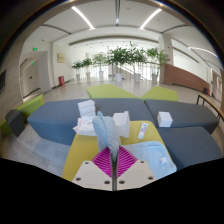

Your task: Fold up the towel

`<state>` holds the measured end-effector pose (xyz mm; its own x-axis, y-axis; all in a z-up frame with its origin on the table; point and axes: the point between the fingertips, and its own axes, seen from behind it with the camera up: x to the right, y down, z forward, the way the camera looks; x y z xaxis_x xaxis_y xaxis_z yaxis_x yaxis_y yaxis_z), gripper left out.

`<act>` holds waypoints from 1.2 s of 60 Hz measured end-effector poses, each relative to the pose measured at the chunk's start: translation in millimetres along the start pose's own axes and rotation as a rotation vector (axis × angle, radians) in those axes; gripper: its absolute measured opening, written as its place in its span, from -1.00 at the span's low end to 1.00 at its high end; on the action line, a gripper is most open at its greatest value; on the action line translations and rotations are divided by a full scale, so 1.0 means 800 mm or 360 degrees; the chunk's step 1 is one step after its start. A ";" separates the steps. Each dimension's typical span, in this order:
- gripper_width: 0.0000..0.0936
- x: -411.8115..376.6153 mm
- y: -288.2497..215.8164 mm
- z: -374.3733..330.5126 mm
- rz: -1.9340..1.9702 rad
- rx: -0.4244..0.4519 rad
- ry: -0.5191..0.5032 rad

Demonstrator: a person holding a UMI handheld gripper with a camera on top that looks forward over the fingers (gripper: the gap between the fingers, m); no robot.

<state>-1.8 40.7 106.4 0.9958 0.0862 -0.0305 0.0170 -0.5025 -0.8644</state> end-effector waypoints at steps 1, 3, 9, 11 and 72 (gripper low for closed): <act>-0.94 0.013 0.000 0.001 0.0006 0.0003 0.0016; -0.94 0.044 0.004 0.002 0.0011 -0.0012 0.0066; -0.93 0.123 0.037 0.015 0.0053 -0.0116 0.0216; -0.93 0.146 0.055 0.021 0.0070 -0.0165 0.0256; 0.79 0.059 0.030 -0.251 -0.0171 0.0035 0.0071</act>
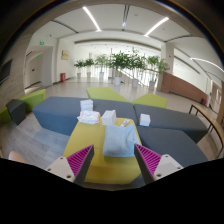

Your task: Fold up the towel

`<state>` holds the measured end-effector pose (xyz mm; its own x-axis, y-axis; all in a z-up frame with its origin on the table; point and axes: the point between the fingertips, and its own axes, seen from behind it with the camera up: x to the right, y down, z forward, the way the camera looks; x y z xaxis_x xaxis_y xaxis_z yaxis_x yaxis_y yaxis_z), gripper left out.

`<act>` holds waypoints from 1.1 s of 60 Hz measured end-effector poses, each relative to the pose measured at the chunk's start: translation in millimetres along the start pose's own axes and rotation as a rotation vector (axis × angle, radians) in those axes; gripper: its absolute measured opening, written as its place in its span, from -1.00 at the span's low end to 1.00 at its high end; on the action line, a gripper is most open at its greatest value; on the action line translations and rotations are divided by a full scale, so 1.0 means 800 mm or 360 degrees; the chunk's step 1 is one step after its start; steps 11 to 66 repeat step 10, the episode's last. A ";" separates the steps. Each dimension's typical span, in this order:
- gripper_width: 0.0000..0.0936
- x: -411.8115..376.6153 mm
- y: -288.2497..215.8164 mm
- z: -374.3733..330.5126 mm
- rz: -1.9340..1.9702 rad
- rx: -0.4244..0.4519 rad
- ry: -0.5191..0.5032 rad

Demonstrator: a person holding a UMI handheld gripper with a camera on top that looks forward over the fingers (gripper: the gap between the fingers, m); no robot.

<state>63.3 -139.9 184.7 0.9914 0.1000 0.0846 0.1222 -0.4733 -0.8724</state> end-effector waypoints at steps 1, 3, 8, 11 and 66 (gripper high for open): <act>0.79 0.000 0.001 -0.005 -0.0007 0.0005 -0.0007; 0.78 -0.001 0.001 -0.007 -0.0012 0.0005 -0.0023; 0.79 0.007 0.015 -0.002 0.0013 -0.0017 -0.0018; 0.78 0.014 0.009 0.002 0.0045 -0.0003 -0.0021; 0.78 0.014 0.009 0.002 0.0045 -0.0003 -0.0021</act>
